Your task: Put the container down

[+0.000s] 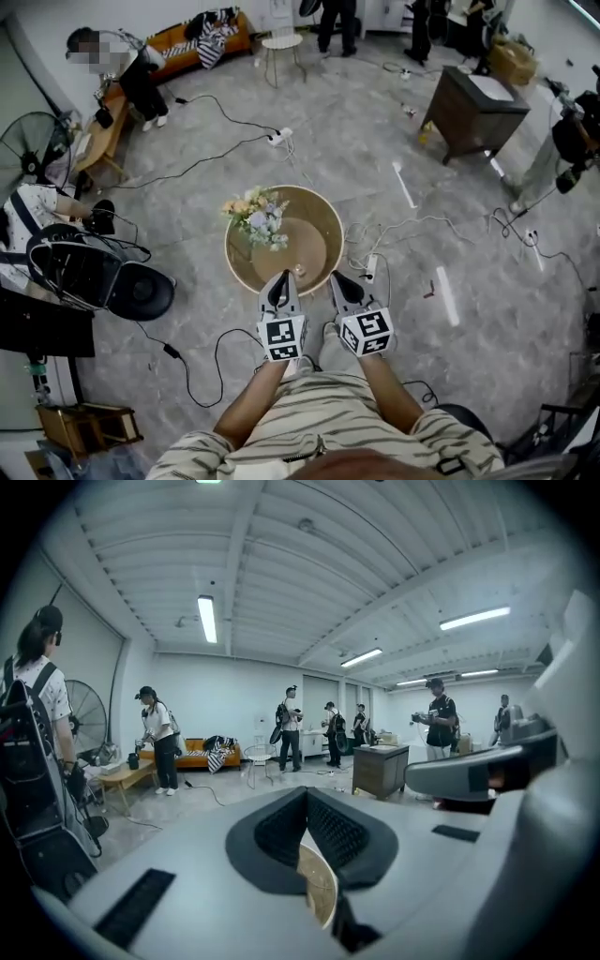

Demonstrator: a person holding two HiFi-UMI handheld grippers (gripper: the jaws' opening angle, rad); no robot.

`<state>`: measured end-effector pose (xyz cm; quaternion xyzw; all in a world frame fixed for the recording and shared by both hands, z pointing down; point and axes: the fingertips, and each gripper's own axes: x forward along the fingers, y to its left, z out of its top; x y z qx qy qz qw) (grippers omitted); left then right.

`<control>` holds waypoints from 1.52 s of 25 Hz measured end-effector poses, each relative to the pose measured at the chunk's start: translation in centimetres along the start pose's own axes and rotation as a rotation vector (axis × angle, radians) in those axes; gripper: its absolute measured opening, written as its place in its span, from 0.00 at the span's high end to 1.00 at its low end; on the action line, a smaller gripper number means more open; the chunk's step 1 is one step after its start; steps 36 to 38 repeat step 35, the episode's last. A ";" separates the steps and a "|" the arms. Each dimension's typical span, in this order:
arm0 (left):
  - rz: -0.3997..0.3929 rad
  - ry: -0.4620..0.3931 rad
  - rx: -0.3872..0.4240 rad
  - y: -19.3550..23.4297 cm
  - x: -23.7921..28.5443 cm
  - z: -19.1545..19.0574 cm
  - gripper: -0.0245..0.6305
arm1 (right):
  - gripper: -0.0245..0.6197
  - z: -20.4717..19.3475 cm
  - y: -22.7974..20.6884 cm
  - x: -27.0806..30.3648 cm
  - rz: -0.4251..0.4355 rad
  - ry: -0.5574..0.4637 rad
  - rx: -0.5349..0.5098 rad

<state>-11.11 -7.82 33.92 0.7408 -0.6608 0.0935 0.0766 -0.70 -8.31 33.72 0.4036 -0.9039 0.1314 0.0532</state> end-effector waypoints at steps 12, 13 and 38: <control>-0.011 -0.071 0.037 0.3 -2.1 4.3 0.97 | 0.95 5.0 0.1 -0.8 0.006 -0.069 -0.069; -0.012 -0.080 0.037 0.2 -2.1 4.5 0.97 | 0.95 5.2 0.0 -0.9 0.008 -0.075 -0.076; -0.075 -0.131 0.037 -0.2 -1.9 5.9 0.96 | 0.95 8.4 0.3 -0.2 0.020 -0.163 -0.120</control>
